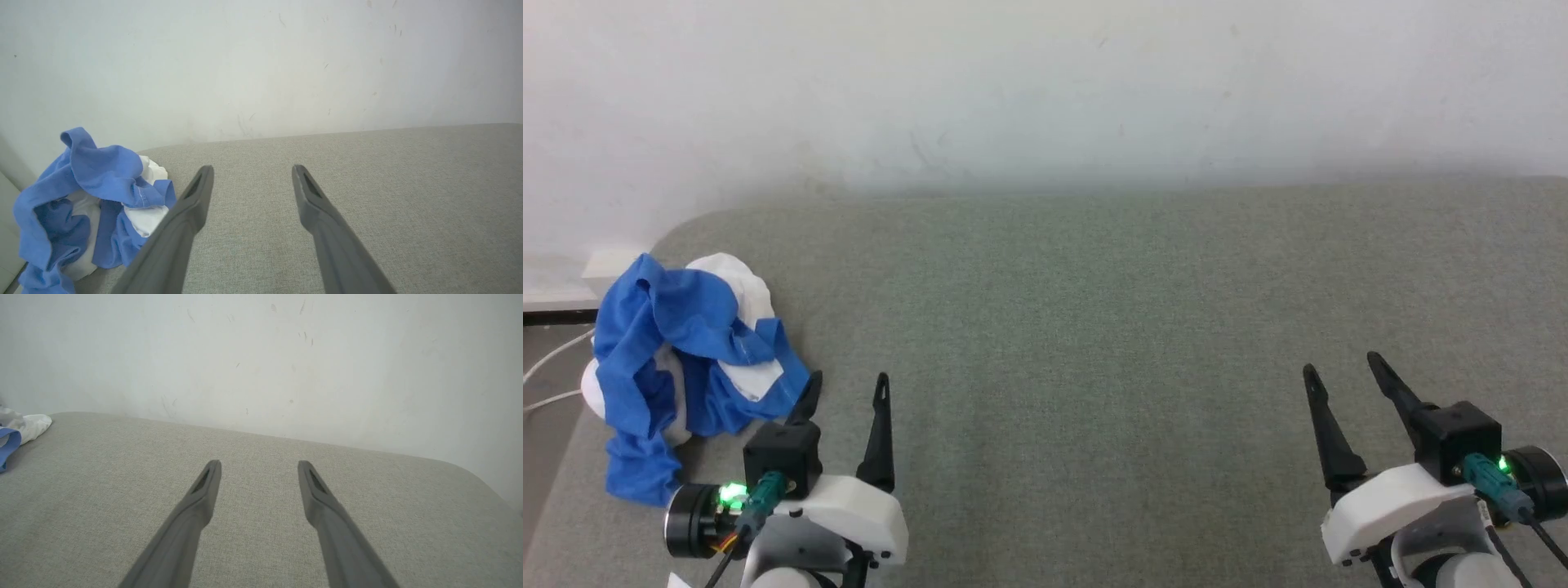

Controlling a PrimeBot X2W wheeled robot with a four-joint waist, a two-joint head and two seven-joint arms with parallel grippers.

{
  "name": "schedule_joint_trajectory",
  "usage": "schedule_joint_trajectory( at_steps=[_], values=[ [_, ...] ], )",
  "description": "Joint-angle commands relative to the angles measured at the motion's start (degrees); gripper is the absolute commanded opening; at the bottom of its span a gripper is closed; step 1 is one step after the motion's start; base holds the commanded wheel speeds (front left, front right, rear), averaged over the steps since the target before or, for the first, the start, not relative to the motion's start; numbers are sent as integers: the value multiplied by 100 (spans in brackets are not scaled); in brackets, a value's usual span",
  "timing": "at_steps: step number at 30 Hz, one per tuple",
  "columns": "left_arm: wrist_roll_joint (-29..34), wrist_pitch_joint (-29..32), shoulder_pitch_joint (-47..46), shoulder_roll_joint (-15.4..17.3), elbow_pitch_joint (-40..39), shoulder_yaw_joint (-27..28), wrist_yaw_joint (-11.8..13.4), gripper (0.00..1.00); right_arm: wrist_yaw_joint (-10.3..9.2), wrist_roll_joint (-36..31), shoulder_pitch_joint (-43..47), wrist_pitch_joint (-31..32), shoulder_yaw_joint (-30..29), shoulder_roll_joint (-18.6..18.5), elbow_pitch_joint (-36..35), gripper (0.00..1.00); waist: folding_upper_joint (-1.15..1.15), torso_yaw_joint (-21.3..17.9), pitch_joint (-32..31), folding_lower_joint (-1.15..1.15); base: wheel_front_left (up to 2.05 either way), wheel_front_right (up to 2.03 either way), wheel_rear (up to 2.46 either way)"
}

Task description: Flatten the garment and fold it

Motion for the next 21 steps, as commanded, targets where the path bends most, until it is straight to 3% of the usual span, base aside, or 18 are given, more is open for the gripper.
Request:
schedule_joint_trajectory(
  at_steps=[1,21],
  values=[
    [-31,-49,-71,1,35,-26,56,100,-1,24,-16,-55,-22,3,16,100,0,18,1,0,0,0,0],
    [-159,-295,-142,61,203,-105,262,100,-2,71,-67,-174,-39,7,52,100,0,631,47,0,0,0,0]
  ],
)
